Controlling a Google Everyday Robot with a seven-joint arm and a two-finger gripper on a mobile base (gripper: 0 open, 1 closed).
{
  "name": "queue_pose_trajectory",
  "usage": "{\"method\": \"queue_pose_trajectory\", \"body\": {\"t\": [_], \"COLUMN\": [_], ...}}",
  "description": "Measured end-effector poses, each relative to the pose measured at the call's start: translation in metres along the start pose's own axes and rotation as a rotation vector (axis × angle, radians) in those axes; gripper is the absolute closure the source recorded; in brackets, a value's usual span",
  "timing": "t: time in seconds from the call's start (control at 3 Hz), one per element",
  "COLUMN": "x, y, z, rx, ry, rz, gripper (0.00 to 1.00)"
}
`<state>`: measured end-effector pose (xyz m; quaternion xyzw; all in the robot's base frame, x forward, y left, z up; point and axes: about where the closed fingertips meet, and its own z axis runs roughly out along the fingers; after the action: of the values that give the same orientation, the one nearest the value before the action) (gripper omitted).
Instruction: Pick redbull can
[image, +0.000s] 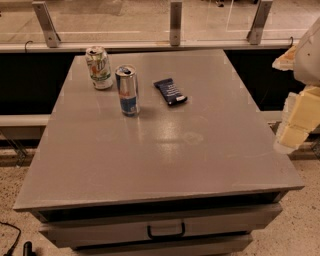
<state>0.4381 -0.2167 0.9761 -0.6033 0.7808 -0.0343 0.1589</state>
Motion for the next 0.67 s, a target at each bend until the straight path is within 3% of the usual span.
{"method": "queue_pose_trajectory", "body": {"t": [0.33, 0.67], "x": [-0.002, -0.023], "y": [-0.001, -0.013], "z": [0.0, 0.002], "rx": [0.003, 0.042], "ry": [-0.006, -0.074], "rz": [0.002, 0.026], "gripper": [0.0, 0.0]}}
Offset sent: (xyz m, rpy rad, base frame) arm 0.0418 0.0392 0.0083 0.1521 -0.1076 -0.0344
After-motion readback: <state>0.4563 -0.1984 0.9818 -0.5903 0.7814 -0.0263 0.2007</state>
